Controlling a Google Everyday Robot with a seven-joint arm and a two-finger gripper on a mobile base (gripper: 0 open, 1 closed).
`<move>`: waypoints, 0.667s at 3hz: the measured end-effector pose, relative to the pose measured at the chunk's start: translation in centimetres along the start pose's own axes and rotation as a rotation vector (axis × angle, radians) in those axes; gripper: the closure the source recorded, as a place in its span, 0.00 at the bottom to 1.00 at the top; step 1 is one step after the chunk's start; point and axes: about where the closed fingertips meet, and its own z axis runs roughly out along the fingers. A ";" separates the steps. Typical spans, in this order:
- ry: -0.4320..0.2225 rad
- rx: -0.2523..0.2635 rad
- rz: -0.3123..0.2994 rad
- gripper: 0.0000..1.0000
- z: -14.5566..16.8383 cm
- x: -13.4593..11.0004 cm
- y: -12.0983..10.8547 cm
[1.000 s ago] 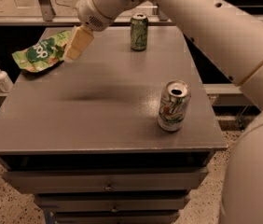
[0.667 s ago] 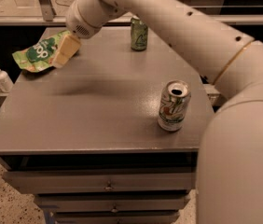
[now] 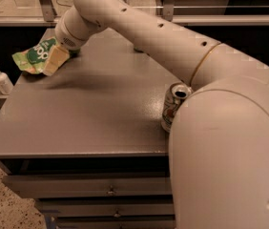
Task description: Pick green rice chip bag
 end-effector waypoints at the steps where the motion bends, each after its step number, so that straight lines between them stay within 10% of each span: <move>1: 0.024 0.044 -0.014 0.00 2.1 0.7 -1.5; 2: 0.045 0.067 -0.021 0.00 3.3 1.6 -2.9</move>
Offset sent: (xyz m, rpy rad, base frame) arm 0.0679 0.0027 -0.0271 -0.0574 -0.0849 -0.0838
